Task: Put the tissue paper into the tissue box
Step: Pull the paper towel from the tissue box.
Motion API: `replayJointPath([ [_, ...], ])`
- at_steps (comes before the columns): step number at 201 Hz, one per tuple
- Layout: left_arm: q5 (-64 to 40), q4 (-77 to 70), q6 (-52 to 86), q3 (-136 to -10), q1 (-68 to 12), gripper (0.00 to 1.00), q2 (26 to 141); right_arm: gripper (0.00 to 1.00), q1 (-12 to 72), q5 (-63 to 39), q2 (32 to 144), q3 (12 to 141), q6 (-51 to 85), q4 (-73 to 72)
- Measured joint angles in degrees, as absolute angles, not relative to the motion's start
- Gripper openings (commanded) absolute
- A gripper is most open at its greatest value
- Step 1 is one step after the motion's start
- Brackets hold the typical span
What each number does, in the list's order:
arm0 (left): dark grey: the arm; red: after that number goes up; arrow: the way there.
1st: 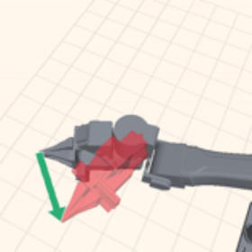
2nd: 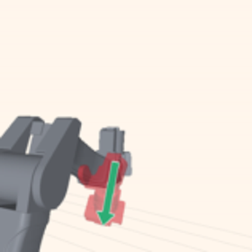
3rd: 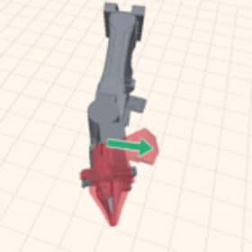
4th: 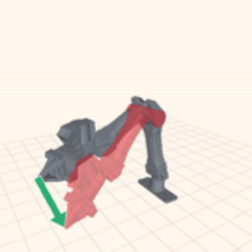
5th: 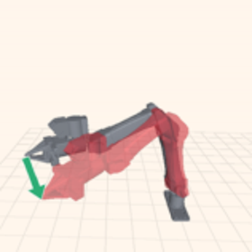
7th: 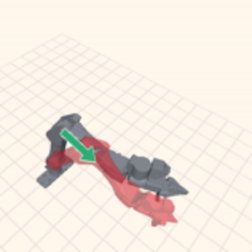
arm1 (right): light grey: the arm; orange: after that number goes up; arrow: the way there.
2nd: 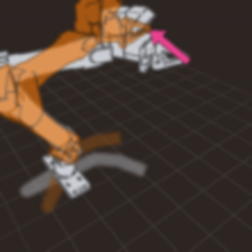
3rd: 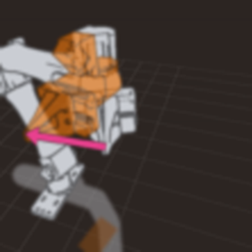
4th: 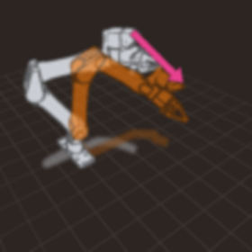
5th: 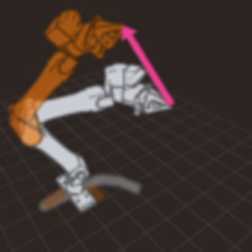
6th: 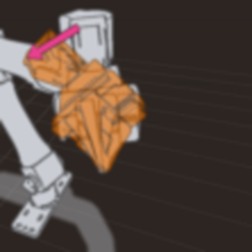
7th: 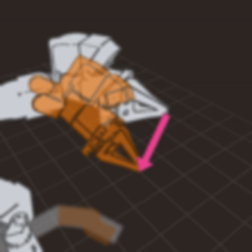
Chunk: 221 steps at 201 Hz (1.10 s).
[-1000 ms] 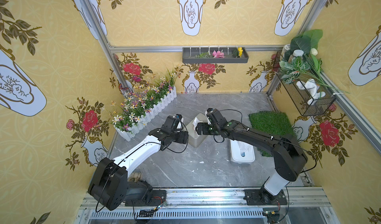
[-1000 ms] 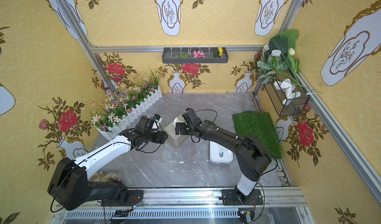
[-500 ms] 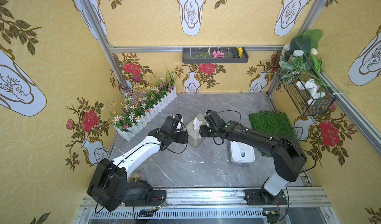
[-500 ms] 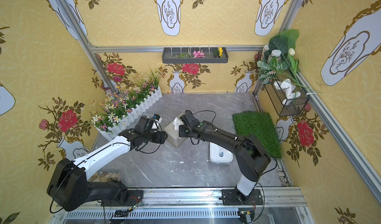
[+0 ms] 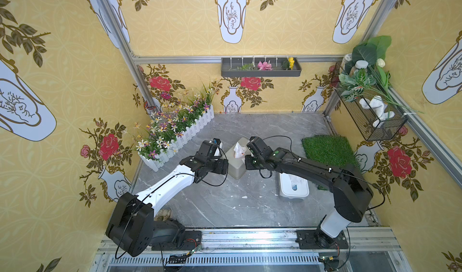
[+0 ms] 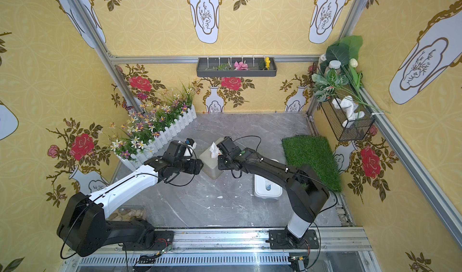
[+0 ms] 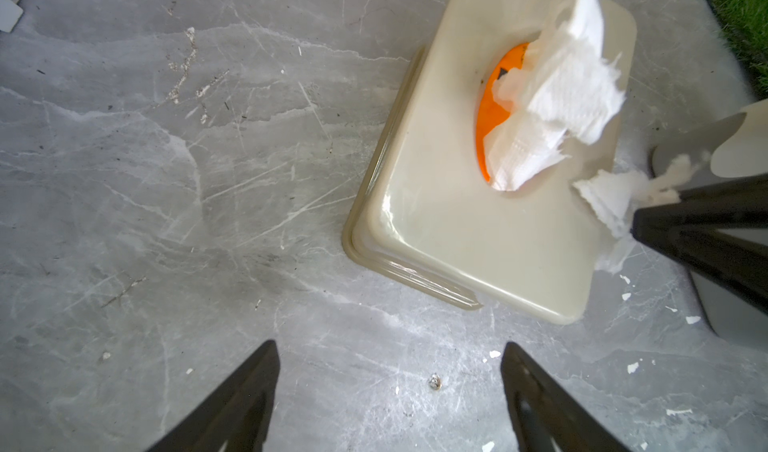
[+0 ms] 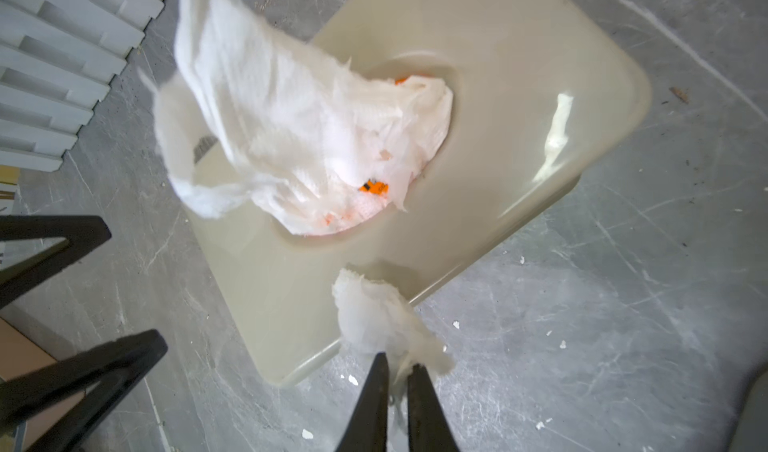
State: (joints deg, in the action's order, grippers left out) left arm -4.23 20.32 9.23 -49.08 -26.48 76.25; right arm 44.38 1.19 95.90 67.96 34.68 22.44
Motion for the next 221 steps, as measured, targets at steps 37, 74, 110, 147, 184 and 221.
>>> replayJointPath([
  [37, -3.44, 20.14, 9.45, -49.39, -26.39, 0.86, 75.66, 0.0, 47.35, 1.54, 94.56, 66.26, 36.01, 24.6],
  [74, -2.13, 20.08, 11.62, -49.84, -25.43, 0.89, 74.02, 0.0, 52.18, 5.26, 89.25, 66.28, 37.43, 29.74],
  [110, -0.38, 18.83, 15.03, -49.98, -20.03, 0.93, 70.65, 0.0, 53.45, 13.32, 77.47, 66.35, 39.81, 38.57],
  [147, 1.45, 17.17, 17.56, -49.47, -10.5, 0.96, 69.32, 0.0, 44.95, 23.33, 65.04, 65.28, 39.55, 43.75],
  [184, 1.61, 14.87, 19.9, -48.93, 1.39, 0.95, 72.12, 0.0, 27.7, 27.05, 58.89, 59.61, 34.35, 45.67],
  [221, 0.03, 13.47, 20.75, -48.82, 4.64, 0.95, 74.96, 0.0, 9.54, 23.83, 56.27, 54.74, 31.07, 46.19],
])
